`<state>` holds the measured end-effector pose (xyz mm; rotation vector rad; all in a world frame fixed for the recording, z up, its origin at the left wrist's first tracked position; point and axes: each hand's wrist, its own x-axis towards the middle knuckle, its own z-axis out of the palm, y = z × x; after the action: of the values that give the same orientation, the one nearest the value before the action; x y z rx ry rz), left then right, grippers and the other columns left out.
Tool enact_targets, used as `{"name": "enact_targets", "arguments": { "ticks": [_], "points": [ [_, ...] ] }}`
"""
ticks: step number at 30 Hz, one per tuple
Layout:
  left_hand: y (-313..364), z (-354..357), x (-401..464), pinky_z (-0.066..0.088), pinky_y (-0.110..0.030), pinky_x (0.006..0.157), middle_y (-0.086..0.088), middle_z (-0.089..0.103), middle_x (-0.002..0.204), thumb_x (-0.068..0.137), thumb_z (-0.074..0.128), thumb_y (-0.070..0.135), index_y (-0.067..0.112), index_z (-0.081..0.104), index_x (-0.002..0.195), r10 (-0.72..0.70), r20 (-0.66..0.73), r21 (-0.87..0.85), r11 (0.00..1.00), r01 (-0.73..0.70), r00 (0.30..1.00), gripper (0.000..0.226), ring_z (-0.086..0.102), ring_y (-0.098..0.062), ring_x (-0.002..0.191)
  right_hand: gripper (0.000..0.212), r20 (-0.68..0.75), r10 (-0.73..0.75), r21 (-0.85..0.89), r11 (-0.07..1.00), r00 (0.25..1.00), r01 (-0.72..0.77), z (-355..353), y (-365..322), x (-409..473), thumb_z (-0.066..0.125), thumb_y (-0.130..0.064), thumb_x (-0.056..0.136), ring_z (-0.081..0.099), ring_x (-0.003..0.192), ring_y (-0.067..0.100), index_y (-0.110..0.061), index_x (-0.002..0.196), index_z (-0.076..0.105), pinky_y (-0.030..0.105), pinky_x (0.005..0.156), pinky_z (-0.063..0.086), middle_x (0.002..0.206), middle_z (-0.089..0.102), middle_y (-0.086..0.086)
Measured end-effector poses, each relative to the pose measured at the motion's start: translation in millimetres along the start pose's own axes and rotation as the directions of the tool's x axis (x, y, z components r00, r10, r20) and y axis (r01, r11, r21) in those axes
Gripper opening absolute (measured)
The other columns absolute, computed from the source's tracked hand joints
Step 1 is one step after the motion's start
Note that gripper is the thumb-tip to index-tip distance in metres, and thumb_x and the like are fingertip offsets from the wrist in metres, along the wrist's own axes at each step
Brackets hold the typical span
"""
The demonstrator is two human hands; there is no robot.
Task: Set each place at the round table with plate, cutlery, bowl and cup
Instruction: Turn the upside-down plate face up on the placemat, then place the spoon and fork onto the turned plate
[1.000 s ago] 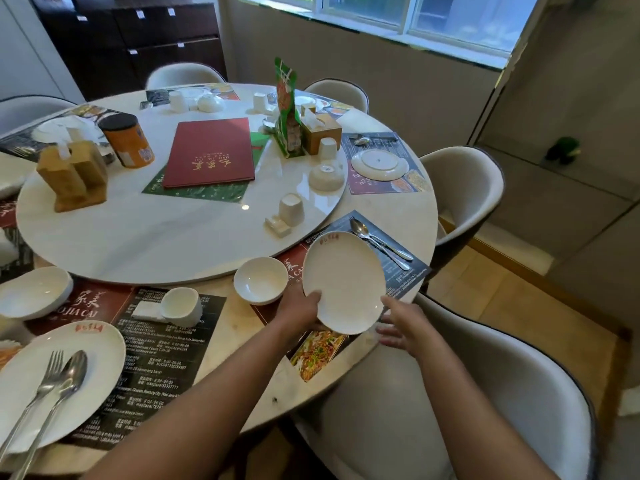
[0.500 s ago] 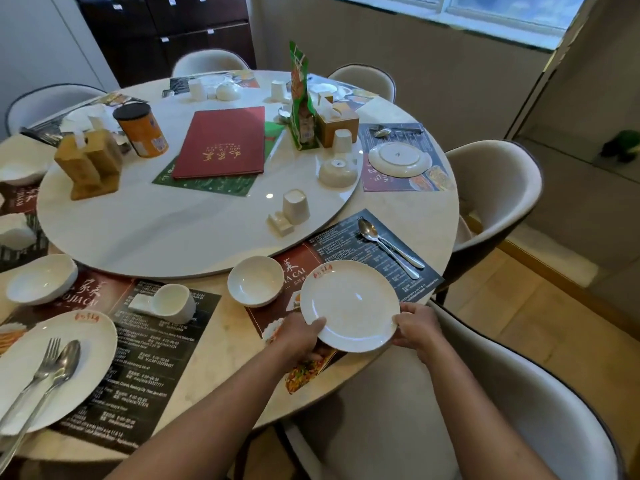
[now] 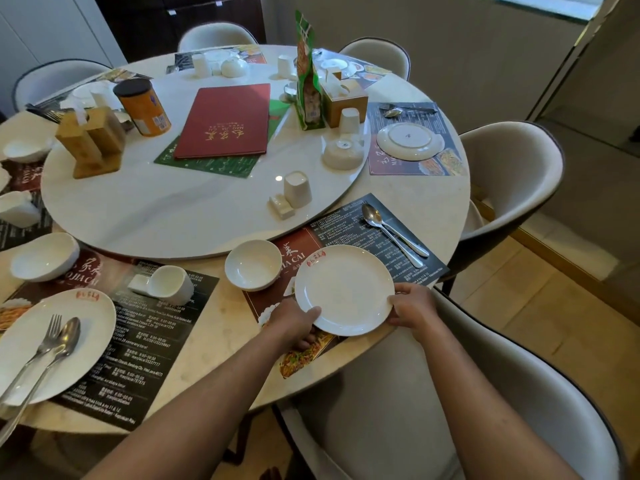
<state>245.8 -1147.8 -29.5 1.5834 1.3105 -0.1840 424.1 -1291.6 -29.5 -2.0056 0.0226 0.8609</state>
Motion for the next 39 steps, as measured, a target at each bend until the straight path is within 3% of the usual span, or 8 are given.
{"name": "enact_targets", "arguments": {
  "ticks": [14, 20, 24, 27, 29, 33, 37, 39],
  "points": [
    [-1, 5, 0, 0.063, -0.034, 0.061, -0.011, 0.072, 0.081, 0.101, 0.058, 0.025, 0.007, 0.05, 0.139, -0.019, -0.055, 0.019, 1.0, 0.02, 0.998, 0.043, 0.073, -0.021, 0.066, 0.037, -0.031, 0.004, 0.047, 0.999, 1.0, -0.003, 1, 10, -9, 0.06, -0.003, 0.089, 0.066, 0.09, 0.021, -0.019, 0.122, 0.066, 0.033, 0.063, 0.06, 0.101, 0.064, 0.001],
    [1, 7, -4, 0.062, -0.028, 0.057, -0.007, 0.073, 0.076, 0.1, 0.06, 0.033, 0.009, 0.053, 0.133, 0.009, -0.133, 0.184, 0.983, 0.016, 0.991, 0.041, 0.073, -0.018, 0.06, 0.029, -0.065, 0.005, 0.055, 0.998, 0.998, -0.001, 3, 10, -13, 0.059, 0.0, 0.091, 0.065, 0.092, 0.022, -0.022, 0.109, 0.066, 0.033, 0.065, 0.059, 0.094, 0.061, -0.002],
    [-1, 6, -3, 0.058, -0.026, 0.052, -0.006, 0.073, 0.085, 0.099, 0.06, 0.036, 0.011, 0.054, 0.133, 0.039, -0.157, 0.241, 0.971, 0.0, 0.987, 0.043, 0.071, -0.016, 0.058, 0.027, -0.073, 0.003, 0.051, 0.999, 0.997, 0.0, 3, 9, -16, 0.058, 0.001, 0.092, 0.065, 0.092, 0.024, -0.026, 0.091, 0.061, 0.034, 0.065, 0.059, 0.089, 0.058, -0.002],
    [-3, 7, 0, 0.062, -0.032, 0.066, -0.007, 0.073, 0.094, 0.097, 0.06, 0.039, 0.013, 0.056, 0.131, 0.058, -0.148, 0.252, 0.968, -0.019, 0.987, 0.043, 0.072, -0.018, 0.067, 0.031, -0.086, -0.014, 0.034, 0.999, 0.996, 0.017, 4, 8, -19, 0.057, 0.001, 0.091, 0.065, 0.09, 0.024, -0.028, 0.08, 0.059, 0.035, 0.065, 0.06, 0.086, 0.059, -0.002],
    [-6, 6, 1, 0.061, -0.036, 0.077, -0.007, 0.072, 0.104, 0.096, 0.059, 0.043, 0.014, 0.058, 0.13, 0.099, -0.143, 0.287, 0.956, -0.055, 0.985, 0.045, 0.072, -0.022, 0.083, 0.03, -0.096, -0.016, 0.032, 0.999, 0.995, 0.02, 4, 8, -17, 0.058, -0.001, 0.091, 0.066, 0.089, 0.024, -0.028, 0.079, 0.059, 0.035, 0.063, 0.06, 0.085, 0.06, -0.002],
    [-5, 2, -11, 0.05, -0.031, 0.069, -0.003, 0.068, 0.115, 0.096, 0.051, 0.053, 0.013, 0.059, 0.128, 0.273, -0.261, 0.533, 0.84, -0.097, 0.926, 0.051, 0.066, -0.024, 0.099, 0.006, -0.143, -0.035, -0.048, 0.998, 0.989, 0.028, 3, 8, -10, 0.064, -0.02, 0.091, 0.068, 0.086, 0.022, -0.025, 0.095, 0.065, 0.039, 0.066, 0.062, 0.091, 0.066, 0.0],
    [12, -2, -25, 0.048, -0.03, 0.061, -0.002, 0.067, 0.108, 0.098, 0.045, 0.057, 0.016, 0.05, 0.129, 0.462, -0.321, 0.763, 0.644, -0.063, 0.827, 0.052, 0.068, -0.022, 0.091, 0.015, -0.232, -0.192, -0.263, 0.956, 0.954, 0.129, -4, -3, 1, 0.064, -0.034, 0.092, 0.062, 0.086, 0.018, -0.022, 0.1, 0.066, 0.033, 0.075, 0.052, 0.099, 0.068, 0.0],
    [20, -2, -23, 0.053, -0.033, 0.066, -0.003, 0.065, 0.113, 0.097, 0.047, 0.057, 0.017, 0.05, 0.128, 0.514, -0.308, 0.775, 0.623, -0.102, 0.8, 0.051, 0.066, -0.023, 0.095, 0.023, -0.246, -0.243, -0.347, 0.926, 0.938, 0.149, -5, -16, 6, 0.062, -0.034, 0.093, 0.062, 0.091, 0.02, -0.02, 0.11, 0.067, 0.032, 0.077, 0.051, 0.105, 0.069, 0.002]
  ]
}}
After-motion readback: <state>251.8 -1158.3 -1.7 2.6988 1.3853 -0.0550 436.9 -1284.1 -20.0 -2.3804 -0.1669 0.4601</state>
